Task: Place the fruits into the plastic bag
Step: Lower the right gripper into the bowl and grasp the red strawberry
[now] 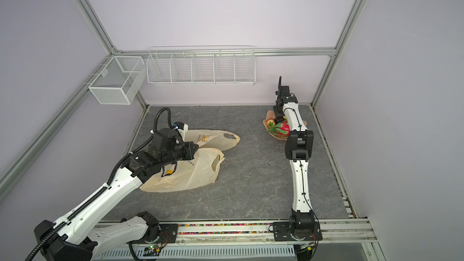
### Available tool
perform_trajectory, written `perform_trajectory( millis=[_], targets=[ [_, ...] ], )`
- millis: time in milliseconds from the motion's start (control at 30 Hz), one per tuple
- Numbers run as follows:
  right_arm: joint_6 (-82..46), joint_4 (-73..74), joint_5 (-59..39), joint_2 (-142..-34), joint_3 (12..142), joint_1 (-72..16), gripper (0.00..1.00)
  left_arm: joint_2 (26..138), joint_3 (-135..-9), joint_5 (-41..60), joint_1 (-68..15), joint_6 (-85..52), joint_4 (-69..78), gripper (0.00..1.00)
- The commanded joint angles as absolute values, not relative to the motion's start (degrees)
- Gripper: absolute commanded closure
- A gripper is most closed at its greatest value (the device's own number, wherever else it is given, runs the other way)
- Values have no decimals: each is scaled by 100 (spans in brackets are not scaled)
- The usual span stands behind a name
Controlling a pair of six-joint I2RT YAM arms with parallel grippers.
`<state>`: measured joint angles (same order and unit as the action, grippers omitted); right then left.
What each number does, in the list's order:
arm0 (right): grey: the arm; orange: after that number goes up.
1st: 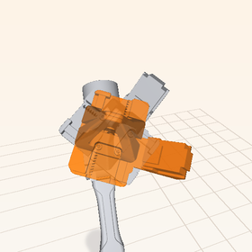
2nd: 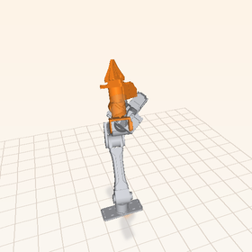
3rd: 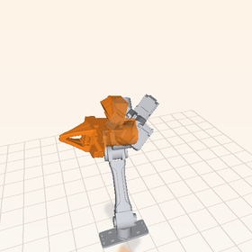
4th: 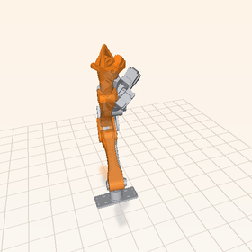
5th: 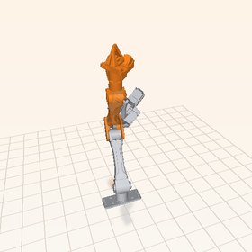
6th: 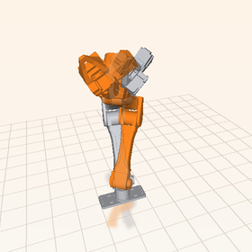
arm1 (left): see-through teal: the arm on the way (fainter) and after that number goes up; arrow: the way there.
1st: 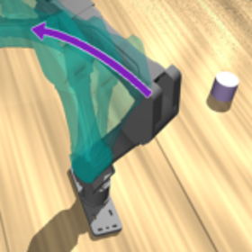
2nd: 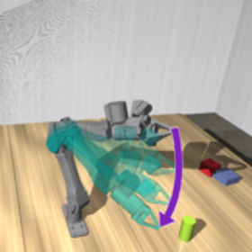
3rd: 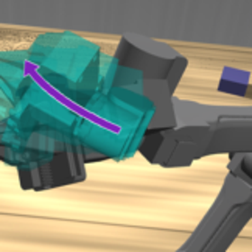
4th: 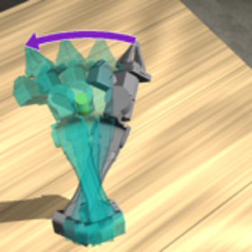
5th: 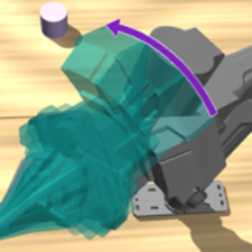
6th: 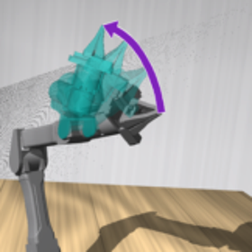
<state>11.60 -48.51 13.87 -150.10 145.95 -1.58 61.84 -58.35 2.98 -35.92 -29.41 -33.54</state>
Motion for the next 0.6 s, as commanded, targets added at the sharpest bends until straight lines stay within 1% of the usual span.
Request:
perform_trajectory(
  millis=[0, 133, 567],
  targets=[
    [1135, -4838, 1399, -15066, 14695, -114, 46, 6206, -6029, 254, -3604, -2945, -3392, 100],
    [1065, -4845, 1405, -14965, 14681, -114, 55, 6170, -6029, 261, -3604, -2927, -3401, 100],
    [707, -4434, 1229, -13906, 13825, -158, 61, 5914, -5805, 316, -3605, -2951, -3260, 100]
  ],
)
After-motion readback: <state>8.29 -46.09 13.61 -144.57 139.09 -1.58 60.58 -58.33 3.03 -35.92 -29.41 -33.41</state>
